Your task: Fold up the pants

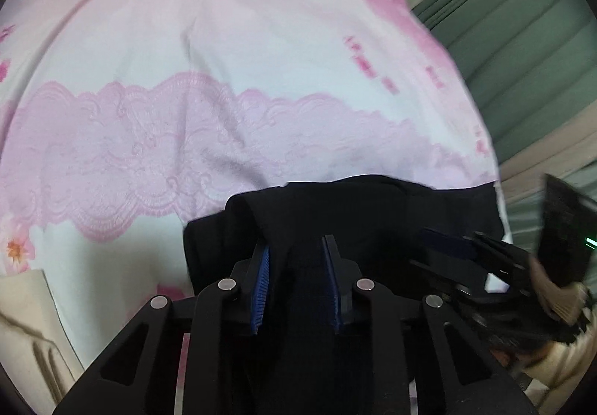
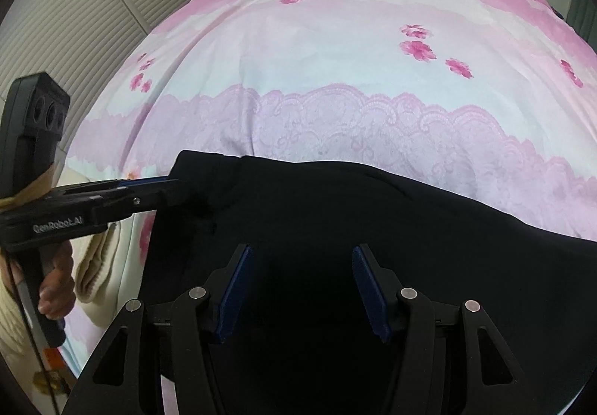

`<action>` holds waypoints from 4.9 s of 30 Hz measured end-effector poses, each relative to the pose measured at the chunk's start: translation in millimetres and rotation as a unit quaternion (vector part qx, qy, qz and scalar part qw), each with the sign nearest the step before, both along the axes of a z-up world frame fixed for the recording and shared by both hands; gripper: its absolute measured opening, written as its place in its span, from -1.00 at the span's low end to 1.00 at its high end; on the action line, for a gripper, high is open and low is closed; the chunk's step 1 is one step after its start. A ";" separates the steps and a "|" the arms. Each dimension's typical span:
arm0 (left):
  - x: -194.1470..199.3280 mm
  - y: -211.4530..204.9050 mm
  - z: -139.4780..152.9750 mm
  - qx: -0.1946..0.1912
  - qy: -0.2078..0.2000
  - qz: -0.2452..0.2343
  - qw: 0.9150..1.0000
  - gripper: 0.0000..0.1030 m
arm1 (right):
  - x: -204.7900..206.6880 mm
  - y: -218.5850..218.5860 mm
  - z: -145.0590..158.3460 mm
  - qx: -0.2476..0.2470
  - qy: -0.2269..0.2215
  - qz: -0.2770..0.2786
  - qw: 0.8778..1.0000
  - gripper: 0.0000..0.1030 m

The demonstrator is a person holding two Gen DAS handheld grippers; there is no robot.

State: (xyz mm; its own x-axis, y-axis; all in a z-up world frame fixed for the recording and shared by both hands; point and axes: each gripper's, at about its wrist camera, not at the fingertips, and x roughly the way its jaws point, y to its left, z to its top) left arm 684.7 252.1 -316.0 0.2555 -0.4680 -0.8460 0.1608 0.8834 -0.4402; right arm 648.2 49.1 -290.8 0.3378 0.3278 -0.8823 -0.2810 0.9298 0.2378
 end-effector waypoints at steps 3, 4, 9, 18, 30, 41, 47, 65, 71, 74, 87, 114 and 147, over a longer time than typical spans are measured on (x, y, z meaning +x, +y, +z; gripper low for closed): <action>12.0 0.7 -22.1 0.012 0.034 0.035 0.999 -0.58 | 1.6 1.0 -1.3 -0.001 0.002 -0.003 1.000 0.10; 12.4 2.3 -24.6 0.013 0.037 0.047 0.998 -0.69 | 1.7 1.2 -1.3 -0.001 0.004 -0.003 1.000 0.10; -10.7 14.8 -5.1 0.016 0.010 0.085 0.996 -0.80 | -2.0 -1.1 4.5 -0.007 -0.005 0.002 1.000 0.10; 5.5 11.6 -17.0 0.073 0.026 0.063 0.995 -0.70 | -7.6 -4.6 11.0 -0.012 -0.017 -0.006 1.000 0.10; -111.8 -49.7 120.1 0.275 -0.128 0.036 0.952 0.41 | -65.1 -79.3 73.9 0.003 -0.048 -0.065 0.997 0.41; -213.6 -197.5 182.7 0.211 -0.166 -0.024 0.963 0.45 | -183.6 -195.5 160.0 0.011 -0.105 -0.109 0.988 0.42; -239.9 -281.7 200.8 0.182 -0.160 -0.017 0.970 0.45 | -221.1 -276.1 188.1 -0.007 -0.128 -0.142 0.982 0.42; -230.6 -560.6 185.1 0.204 -0.131 0.099 0.965 0.59 | -192.6 -562.0 175.2 0.020 -0.137 -0.059 0.989 0.41; -182.2 -631.0 154.2 0.235 -0.130 0.095 0.959 0.59 | -148.0 -633.3 143.3 0.009 -0.136 -0.070 0.988 0.40; -153.5 -655.9 130.1 0.241 -0.120 0.095 0.958 0.59 | -118.6 -660.6 118.3 -0.010 -0.135 -0.082 0.987 0.36; -53.1 -739.2 45.5 0.281 -0.082 0.063 0.954 0.59 | -8.8 -739.9 -13.2 -0.020 -0.069 -0.102 0.992 -0.07; -34.4 -757.9 26.5 0.278 -0.062 0.039 0.958 0.59 | 29.7 -757.0 -55.0 0.020 -0.025 -0.106 0.994 -0.55; -66.8 -760.1 35.0 0.295 -0.064 0.011 0.953 0.60 | -42.0 -801.4 1.6 -0.028 -0.053 -0.195 0.979 0.12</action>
State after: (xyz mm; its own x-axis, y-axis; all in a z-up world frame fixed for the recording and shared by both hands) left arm 618.0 -508.1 -281.0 0.3793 0.0866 -0.9212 0.1576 0.9750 0.1566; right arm 606.2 -752.4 -289.2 0.5177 0.1069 -0.8488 0.0784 0.9821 0.1715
